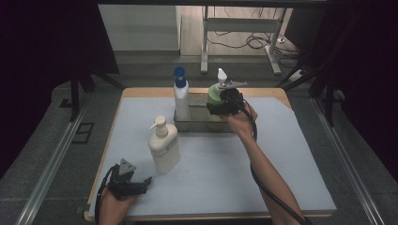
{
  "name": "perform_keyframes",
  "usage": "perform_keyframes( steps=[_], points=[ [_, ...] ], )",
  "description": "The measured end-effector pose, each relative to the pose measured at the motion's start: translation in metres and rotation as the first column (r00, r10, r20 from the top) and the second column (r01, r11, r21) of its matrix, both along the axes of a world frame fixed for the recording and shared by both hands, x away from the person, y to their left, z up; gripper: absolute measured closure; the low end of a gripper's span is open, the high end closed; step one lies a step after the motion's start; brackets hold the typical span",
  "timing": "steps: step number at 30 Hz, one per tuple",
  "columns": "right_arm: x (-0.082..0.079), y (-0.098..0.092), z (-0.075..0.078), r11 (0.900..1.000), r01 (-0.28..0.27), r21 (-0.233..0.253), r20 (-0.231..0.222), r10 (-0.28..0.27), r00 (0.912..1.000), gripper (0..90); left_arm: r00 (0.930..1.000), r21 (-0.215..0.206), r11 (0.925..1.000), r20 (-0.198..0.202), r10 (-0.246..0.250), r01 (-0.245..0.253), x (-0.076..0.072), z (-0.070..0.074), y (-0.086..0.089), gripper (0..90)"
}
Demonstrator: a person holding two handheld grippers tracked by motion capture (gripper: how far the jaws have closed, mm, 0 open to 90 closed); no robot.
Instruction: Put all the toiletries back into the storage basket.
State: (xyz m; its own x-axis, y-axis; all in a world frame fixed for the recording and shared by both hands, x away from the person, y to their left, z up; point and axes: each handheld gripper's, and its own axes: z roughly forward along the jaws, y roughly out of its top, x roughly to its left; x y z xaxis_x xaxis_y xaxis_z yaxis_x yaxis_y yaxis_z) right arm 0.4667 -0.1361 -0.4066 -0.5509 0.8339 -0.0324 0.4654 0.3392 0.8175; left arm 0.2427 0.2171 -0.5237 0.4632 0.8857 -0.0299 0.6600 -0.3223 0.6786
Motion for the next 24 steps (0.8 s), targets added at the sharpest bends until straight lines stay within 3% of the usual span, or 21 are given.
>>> perform_keyframes(
  steps=[8,21,24],
  points=[
    [0.003,-0.001,-0.009,1.0,0.004,-0.011,-0.02,-0.004,0.9998,11.6,1.0,0.0,1.0,0.0,0.0,0.0,0.0,0.0,0.0,12.3],
    [0.006,-0.003,-0.012,0.999,0.02,0.028,-0.029,-0.02,0.9994,10.8,1.0,0.0,1.0,0.0,0.0,0.0,0.0,0.0,0.0,12.3],
    [0.008,-0.004,-0.012,1.0,0.023,0.007,-0.037,-0.023,0.9991,10.7,1.0,0.0,1.0,0.0,0.0,0.0,0.0,0.0,0.0,12.3]
  ],
)
